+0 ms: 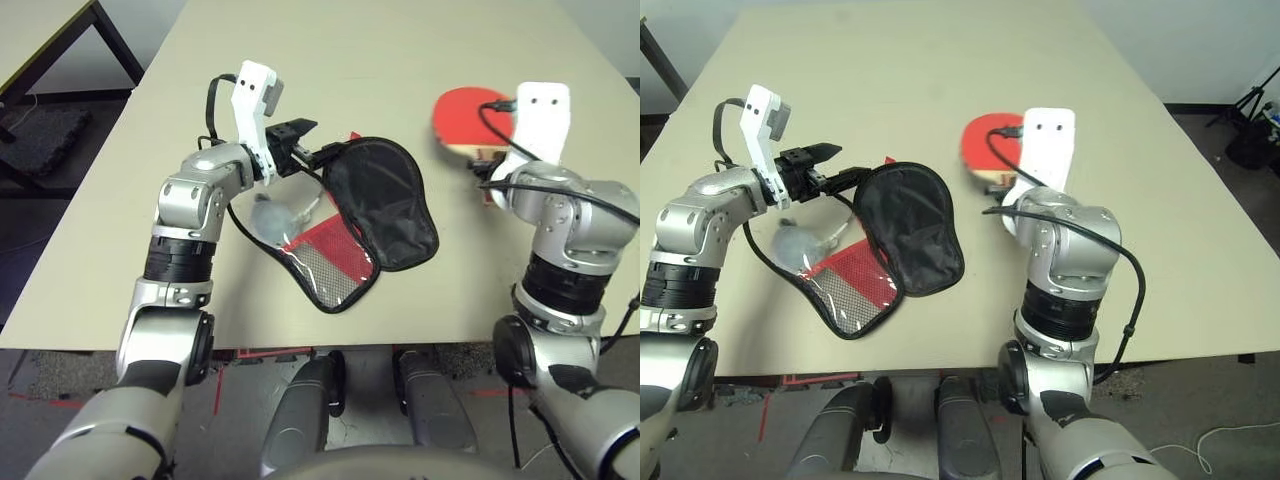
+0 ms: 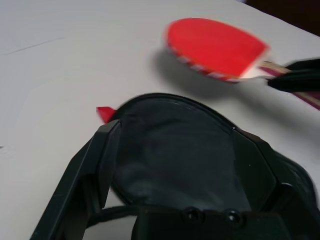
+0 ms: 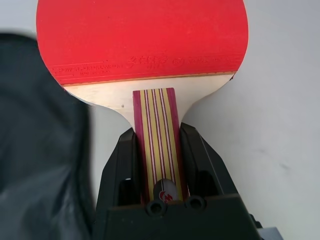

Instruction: Store the ping-pong paddle in its case and zip it.

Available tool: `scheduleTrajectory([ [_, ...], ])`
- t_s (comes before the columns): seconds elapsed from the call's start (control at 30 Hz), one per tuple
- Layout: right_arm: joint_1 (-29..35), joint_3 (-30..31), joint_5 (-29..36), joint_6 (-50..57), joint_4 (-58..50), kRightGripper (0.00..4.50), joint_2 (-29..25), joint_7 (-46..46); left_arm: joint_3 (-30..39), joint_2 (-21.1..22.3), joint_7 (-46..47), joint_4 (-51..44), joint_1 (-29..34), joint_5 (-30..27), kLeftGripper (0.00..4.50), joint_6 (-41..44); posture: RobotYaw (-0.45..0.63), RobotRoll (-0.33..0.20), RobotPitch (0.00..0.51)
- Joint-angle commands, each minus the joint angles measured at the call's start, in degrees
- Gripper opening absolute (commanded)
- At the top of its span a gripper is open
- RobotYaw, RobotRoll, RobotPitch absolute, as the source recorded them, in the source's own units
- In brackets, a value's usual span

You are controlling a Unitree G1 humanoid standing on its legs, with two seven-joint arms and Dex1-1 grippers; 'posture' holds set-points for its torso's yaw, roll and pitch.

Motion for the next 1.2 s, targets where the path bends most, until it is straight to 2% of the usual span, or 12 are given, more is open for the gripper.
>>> scheduleTrajectory([
  [0.03, 0.93, 3.42, 3.27, 1.62, -3.92, 1.19, -0.30, 2.02, -2.33, 2.54, -4.48, -4.07, 0.99, -1.48, 4.50, 2.35, -0.08, 0.000, 0.183],
  [0.2, 2.48, 6.60, 6.53, 1.62, -5.64, 1.19, 0.33, 2.59, -4.29, 4.68, -7.08, -7.16, 0.95, -1.69, 4.50, 3.85, -0.08, 0.000, 0.177],
  [0.47, 3.35, 10.71, 10.93, 1.62, -4.48, 1.19, 0.08, 1.71, -4.75, 4.62, -7.06, -7.12, -0.05, -1.57, 4.50, 3.70, -0.08, 0.000, 0.174],
  [0.57, 3.57, 11.13, 12.56, 1.62, -3.00, 1.19, 1.55, 0.49, -4.80, 4.70, -7.12, -6.75, -0.35, -1.45, 4.50, 3.44, -0.08, 0.000, 0.173],
  [0.8, 4.18, 8.91, 12.09, 1.62, 2.08, 1.19, 8.48, -5.55, -5.05, 4.52, -6.97, -5.77, -0.32, -0.93, 4.50, 2.60, -0.08, 0.000, 0.180],
  [1.2, 4.40, 5.13, 11.81, 1.62, 4.64, 1.19, 14.38, -12.81, -5.41, 4.39, -6.75, -5.73, -0.28, -0.96, 4.50, 2.59, -0.07, 0.000, 0.198],
])
